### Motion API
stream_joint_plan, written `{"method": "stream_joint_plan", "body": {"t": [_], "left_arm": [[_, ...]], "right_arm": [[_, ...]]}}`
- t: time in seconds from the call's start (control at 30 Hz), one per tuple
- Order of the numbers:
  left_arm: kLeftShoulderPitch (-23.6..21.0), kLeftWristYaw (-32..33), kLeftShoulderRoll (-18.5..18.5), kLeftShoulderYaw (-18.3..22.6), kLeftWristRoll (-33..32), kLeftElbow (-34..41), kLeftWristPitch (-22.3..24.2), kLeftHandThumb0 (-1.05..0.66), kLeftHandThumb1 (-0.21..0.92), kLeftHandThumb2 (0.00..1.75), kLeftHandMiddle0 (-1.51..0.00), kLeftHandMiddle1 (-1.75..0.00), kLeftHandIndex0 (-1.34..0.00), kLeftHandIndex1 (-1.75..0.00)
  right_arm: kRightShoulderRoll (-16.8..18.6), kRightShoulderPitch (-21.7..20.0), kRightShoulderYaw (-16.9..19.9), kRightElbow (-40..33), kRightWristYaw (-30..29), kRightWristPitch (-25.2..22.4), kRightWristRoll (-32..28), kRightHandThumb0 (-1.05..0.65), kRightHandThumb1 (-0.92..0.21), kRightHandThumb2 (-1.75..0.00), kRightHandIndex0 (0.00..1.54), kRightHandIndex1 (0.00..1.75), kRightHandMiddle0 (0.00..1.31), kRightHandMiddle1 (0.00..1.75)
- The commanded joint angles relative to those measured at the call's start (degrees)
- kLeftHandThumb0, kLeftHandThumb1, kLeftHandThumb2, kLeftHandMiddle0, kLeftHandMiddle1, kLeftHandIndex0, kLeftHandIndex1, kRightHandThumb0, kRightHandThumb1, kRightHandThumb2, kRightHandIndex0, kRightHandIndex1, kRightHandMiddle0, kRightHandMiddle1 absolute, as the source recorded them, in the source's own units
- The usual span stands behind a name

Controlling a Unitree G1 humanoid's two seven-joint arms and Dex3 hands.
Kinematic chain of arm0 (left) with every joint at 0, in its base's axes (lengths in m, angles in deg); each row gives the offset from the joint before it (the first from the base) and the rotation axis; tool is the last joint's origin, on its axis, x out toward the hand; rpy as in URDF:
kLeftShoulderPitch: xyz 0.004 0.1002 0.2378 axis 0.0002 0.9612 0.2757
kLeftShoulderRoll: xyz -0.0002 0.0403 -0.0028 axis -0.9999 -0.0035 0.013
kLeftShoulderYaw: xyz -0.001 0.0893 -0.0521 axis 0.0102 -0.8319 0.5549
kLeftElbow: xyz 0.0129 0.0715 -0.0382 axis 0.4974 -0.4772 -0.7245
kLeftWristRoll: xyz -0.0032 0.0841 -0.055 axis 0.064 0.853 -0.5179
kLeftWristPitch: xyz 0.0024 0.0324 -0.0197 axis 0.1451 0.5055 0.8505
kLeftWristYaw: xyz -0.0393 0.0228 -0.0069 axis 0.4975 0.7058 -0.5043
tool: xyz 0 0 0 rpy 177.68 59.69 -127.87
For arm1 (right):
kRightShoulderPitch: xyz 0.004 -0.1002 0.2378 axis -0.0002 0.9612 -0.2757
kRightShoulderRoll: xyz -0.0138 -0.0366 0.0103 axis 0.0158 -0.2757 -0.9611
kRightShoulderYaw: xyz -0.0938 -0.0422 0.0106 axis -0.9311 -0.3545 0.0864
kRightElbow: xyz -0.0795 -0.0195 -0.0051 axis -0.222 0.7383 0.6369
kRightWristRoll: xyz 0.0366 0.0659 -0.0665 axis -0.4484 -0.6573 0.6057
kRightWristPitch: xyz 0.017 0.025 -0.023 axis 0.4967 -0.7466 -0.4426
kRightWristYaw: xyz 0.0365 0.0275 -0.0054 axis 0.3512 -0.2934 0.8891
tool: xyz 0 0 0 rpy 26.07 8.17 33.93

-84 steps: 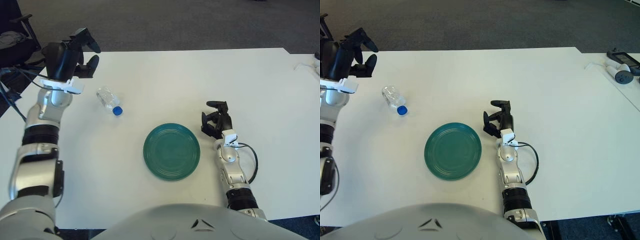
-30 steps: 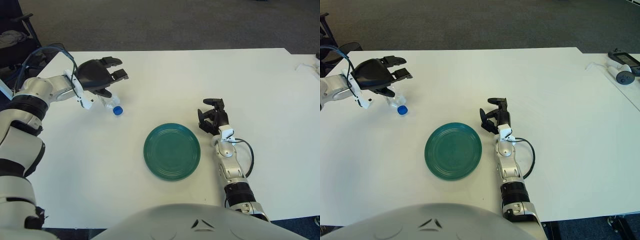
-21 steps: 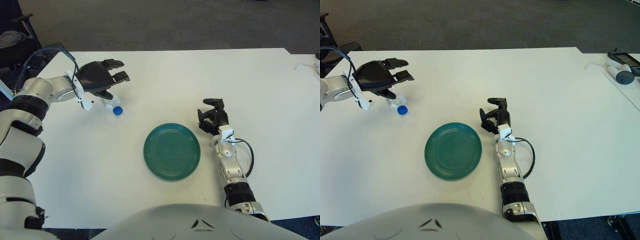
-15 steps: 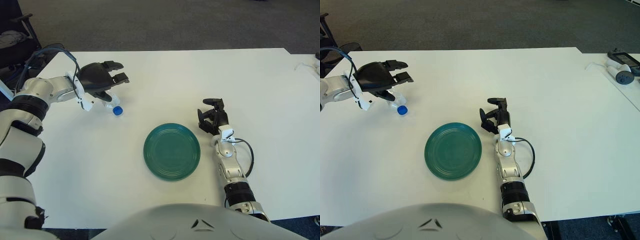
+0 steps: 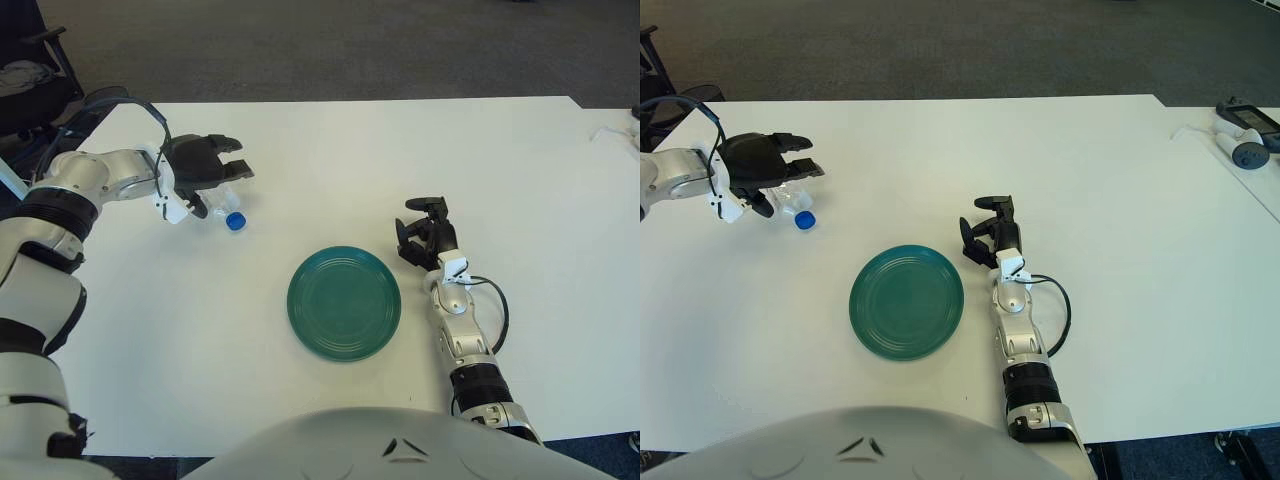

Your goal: Put the bottle into the plate.

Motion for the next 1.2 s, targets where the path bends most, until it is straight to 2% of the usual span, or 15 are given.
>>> {"method": "stream_joint_plan", "body": {"t": [0.0, 0.1, 0.2, 0.3, 0.57, 0.8, 0.93, 1.0, 1.03, 1.17], "left_arm": [[-0.1, -1.7, -1.0, -0.9, 1.6, 1.8, 1.6, -1.04, 0.89, 0.12, -0.05, 0.0, 0.0, -0.2], [0.0, -2.7, -1.2, -1.4, 2.6, 2.9, 2.3, -1.02, 0.87, 0.11, -0.03, 0.0, 0.0, -0.17], [0.0, -3.4, -1.3, -1.6, 2.9, 3.5, 2.5, -0.99, 0.85, 0.1, -0.02, 0.0, 0.0, -0.16], [0.2, -3.9, -1.1, -2.1, 3.7, 4.0, 3.1, -0.95, 0.83, 0.09, -0.01, 0.0, 0.0, -0.18], [0.2, -2.5, -0.5, -3.4, 5.5, 3.3, 5.1, -0.87, 0.77, 0.09, -0.05, -0.01, 0.0, -0.38], [-0.1, 0.4, 0.6, -5.1, 8.1, 2.3, 7.8, -0.83, 0.74, 0.12, -0.08, -0.02, 0.0, -0.45], [-0.6, 5.5, 4.1, -7.8, 11.2, -3.4, 12.1, -0.72, 0.51, 0.54, -0.11, -0.01, 0.0, -0.5], [-1.0, 8.8, 6.1, -9.4, 12.7, -7.4, 14.5, -0.68, 0.45, 0.64, -0.12, 0.0, 0.0, -0.51], [-1.2, 10.9, 7.3, -10.5, 13.5, -10.2, 16.0, -0.55, 0.38, 0.79, -0.15, -0.01, 0.0, -0.55], [-2.9, 19.4, 10.7, -14.4, 15.9, -17.7, 19.7, -0.49, 0.36, 0.85, -0.18, -0.02, 0.0, -0.6]], "right_arm": [[-0.3, 2.4, 0.2, 3.2, 0.9, -2.8, -0.7, 0.35, -0.78, -0.63, 0.36, 1.64, 0.0, 1.62], [-0.4, 2.4, 0.2, 3.3, 0.9, -2.8, -0.6, 0.35, -0.79, -0.6, 0.36, 1.63, 0.0, 1.63], [-0.4, 2.4, 0.2, 3.5, 0.9, -2.8, -0.5, 0.11, -0.83, -0.59, 0.37, 1.58, 0.04, 1.71], [-0.6, 2.2, 0.2, 3.7, 0.9, -2.7, -0.4, 0.03, -0.86, -0.56, 0.37, 1.53, 0.07, 1.73], [-0.7, 2.0, 0.0, 4.1, 0.8, -2.7, -0.3, 0.0, -0.91, -0.46, 0.37, 1.46, 0.11, 1.75], [-0.6, 1.9, 0.0, 4.0, 1.4, -2.8, -0.8, 0.0, -0.91, -0.45, 0.37, 1.46, 0.1, 1.75], [-0.7, 2.1, 0.1, 3.8, 1.8, -3.0, -0.9, 0.0, -0.91, -0.46, 0.37, 1.47, 0.09, 1.75], [-0.7, 2.1, 0.1, 3.7, 1.9, -3.0, -0.9, 0.0, -0.91, -0.46, 0.37, 1.48, 0.09, 1.75], [-0.7, 2.2, 0.1, 3.6, 2.0, -2.9, -0.9, 0.0, -0.87, -0.54, 0.38, 1.5, 0.08, 1.74], [-0.9, 2.5, 0.2, 3.4, 2.1, -2.5, -0.8, 0.0, -0.88, -0.53, 0.38, 1.49, 0.09, 1.75]]}}
